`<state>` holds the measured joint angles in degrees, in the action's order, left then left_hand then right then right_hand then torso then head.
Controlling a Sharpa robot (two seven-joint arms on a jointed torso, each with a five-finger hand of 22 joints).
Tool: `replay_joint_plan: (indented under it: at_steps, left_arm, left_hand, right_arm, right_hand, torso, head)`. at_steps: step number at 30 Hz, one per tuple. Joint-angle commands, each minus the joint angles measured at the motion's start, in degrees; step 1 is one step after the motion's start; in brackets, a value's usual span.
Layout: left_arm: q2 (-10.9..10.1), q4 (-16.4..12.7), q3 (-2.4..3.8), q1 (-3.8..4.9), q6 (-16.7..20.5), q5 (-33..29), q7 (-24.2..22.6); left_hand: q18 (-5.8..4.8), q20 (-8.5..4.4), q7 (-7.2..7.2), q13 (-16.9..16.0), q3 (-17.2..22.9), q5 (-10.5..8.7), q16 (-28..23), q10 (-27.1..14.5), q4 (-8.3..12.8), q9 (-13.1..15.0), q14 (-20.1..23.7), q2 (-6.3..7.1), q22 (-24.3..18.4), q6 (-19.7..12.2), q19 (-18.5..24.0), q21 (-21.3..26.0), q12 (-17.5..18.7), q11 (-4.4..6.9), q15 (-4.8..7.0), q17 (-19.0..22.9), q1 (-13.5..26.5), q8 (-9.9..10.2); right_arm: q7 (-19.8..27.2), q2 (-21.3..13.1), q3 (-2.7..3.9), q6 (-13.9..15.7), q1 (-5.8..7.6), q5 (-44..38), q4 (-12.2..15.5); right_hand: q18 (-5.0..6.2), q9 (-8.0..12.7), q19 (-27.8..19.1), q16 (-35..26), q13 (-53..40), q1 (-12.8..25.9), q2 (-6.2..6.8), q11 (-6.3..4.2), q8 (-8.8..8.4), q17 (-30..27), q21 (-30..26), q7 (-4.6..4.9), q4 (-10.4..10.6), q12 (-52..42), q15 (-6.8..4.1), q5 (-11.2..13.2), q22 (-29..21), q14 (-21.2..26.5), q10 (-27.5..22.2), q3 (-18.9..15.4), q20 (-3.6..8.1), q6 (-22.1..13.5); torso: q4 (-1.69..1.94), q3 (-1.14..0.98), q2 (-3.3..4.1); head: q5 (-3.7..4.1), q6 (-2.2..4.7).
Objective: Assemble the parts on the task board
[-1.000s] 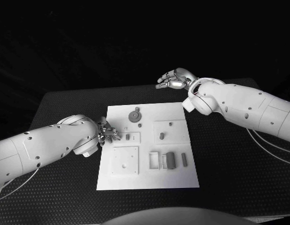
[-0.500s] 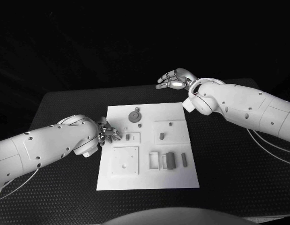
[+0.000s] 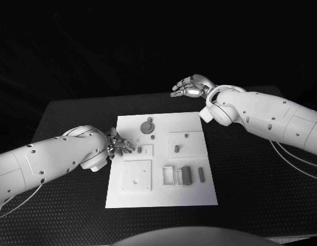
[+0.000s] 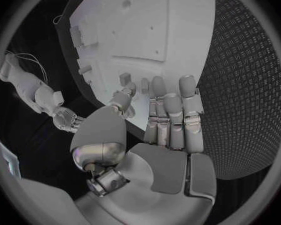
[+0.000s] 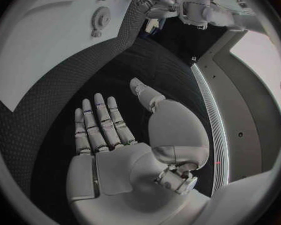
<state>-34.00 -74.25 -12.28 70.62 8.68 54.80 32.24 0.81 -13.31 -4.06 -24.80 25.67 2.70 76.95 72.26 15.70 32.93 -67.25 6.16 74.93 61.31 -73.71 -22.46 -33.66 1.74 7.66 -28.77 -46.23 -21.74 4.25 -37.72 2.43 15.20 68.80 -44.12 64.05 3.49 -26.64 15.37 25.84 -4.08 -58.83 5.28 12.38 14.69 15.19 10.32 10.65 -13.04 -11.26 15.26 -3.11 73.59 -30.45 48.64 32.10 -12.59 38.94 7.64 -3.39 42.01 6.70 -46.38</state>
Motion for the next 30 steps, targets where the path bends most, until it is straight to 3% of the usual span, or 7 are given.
replay_joint_plan:
  at_steps: [1,10,17,19,30]
  left_arm:
    - [0.0,0.1,-0.15,-0.23,-0.4,0.9,0.2]
    - [0.0,0.0,-0.14,-0.23,-0.7,3.0,0.2]
    - [-0.1,0.1,-0.12,-0.23,-0.6,3.7,0.4]
    - [-0.1,0.1,-0.12,-0.23,-0.6,3.7,0.4]
    - [0.1,-0.1,-0.12,-0.23,-1.1,3.2,0.3]
  left_hand:
    - [0.80,-0.26,-0.06,-0.1,-0.3,0.29,0.2,-0.1,0.2,-0.3,0.1,-0.51,1.1,-0.1,0.3,-0.2,-0.2,0.16,0.45,0.1,0.1,0.4]
    - [0.82,-0.29,0.01,-0.1,-0.1,0.36,0.4,-0.1,0.7,-0.5,0.1,-1.31,1.1,0.1,0.2,-0.2,-0.3,0.22,0.52,0.2,-1.3,0.3]
    - [0.67,-0.30,0.10,0.0,4.0,0.53,0.8,0.3,0.0,-1.0,-0.2,-2.30,1.1,0.6,-0.3,-0.4,-0.5,0.29,0.61,0.5,-5.5,0.1]
    - [0.58,-0.30,0.09,0.0,4.8,2.41,0.9,0.3,-0.2,-1.1,-0.2,-2.32,1.1,0.6,-0.3,-0.5,-0.6,0.28,0.60,0.6,-5.8,0.1]
    - [0.50,-0.37,0.07,0.1,3.5,2.35,1.2,0.3,-0.9,-1.5,-0.1,-0.63,1.2,0.7,-0.3,-0.7,-0.7,0.29,0.57,0.8,-3.3,0.0]
  right_arm:
    - [0.5,0.0,0.02,-0.5,-0.01,-0.1,0.1]
    - [0.5,0.0,0.02,-0.5,-0.01,-0.1,0.1]
    - [0.5,0.0,0.02,-0.6,-0.01,-0.1,0.0]
    - [0.6,0.0,0.02,-0.6,-0.01,-0.1,0.0]
    - [0.5,0.0,0.02,-0.5,-0.01,-0.1,0.0]
  right_hand:
    - [-0.99,0.1,0.0,-0.3,0.1,0.3,0.10,0.16,0.40,0.0,-0.3,2.91,0.3,0.3,0.38,0.3,-0.2,-0.1,0.3,0.0,-0.13,-0.4]
    - [-0.99,0.1,0.0,-0.3,0.1,0.3,0.10,0.16,0.41,0.0,-0.3,2.92,0.4,0.3,0.38,0.3,-0.1,-0.1,0.3,0.0,-0.14,-0.4]
    - [-1.00,0.1,0.0,-0.3,0.1,0.3,0.10,0.17,0.42,0.0,-0.3,2.92,0.4,0.3,0.38,0.3,0.0,-0.1,0.3,0.0,-0.14,-0.4]
    - [-1.00,0.1,0.0,-0.3,0.1,0.3,0.10,0.16,0.43,0.0,-0.3,2.92,0.4,0.3,0.38,0.3,0.0,-0.1,0.3,0.0,-0.14,-0.4]
    - [-1.00,0.1,0.0,-0.3,0.1,0.3,0.10,0.17,0.44,0.0,-0.4,2.93,0.4,0.3,0.38,0.3,0.0,-0.1,0.3,-0.1,-0.15,-0.4]
  torso:
    - [0.02,0.00,0.02]
    - [-0.01,-0.01,0.01]
    - [-0.02,-0.01,0.03]
    - [-0.02,-0.02,0.02]
    - [0.02,-0.03,0.00]
  head:
    - [0.02,-0.06]
    - [0.02,-0.08]
    - [0.05,-0.11]
    - [0.06,-0.12]
    - [0.10,-0.16]
